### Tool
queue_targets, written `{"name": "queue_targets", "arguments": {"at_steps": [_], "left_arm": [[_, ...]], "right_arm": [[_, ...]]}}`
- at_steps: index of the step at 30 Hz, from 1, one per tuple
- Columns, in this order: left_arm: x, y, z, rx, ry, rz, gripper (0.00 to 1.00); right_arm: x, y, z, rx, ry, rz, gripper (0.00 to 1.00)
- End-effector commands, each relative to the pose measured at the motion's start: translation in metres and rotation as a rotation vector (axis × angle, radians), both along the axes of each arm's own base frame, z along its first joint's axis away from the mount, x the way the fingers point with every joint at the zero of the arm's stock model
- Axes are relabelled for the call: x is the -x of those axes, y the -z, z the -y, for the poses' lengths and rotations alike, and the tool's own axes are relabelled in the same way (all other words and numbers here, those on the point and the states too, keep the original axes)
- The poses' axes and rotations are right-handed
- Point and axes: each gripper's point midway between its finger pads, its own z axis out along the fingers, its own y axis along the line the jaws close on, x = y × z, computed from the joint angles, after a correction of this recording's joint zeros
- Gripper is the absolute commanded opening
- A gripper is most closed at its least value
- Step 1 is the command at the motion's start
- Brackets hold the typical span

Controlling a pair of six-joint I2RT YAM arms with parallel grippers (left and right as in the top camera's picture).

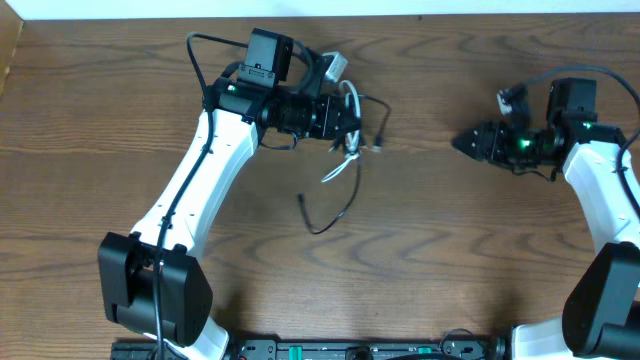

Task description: Untangle cables

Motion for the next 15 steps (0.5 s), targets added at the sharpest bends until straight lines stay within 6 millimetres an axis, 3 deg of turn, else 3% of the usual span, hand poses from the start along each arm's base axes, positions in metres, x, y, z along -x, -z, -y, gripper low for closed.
{"name": "queue_targets", "arguments": {"at_steps": [1, 7, 15], "left_arm": [[0.025, -0.052, 0.02, 0.242, 0.176, 0.037, 0.08], [0.035, -0.093, 0.029, 0.431, 0.291, 0.046, 0.08], [0.039, -0.12, 0.031, 0.521, 0.362, 0.056, 0.08]], "right_arm": [[0.011, -0.058, -0.046, -0.265, -0.212, 0.176, 0.63], [0.008, -0.063, -0.058, -0.266, -0.253, 0.221, 0.75], [-0.01, -0.073, -0.062, -0.23, -0.265, 0.34, 0.79]]}}
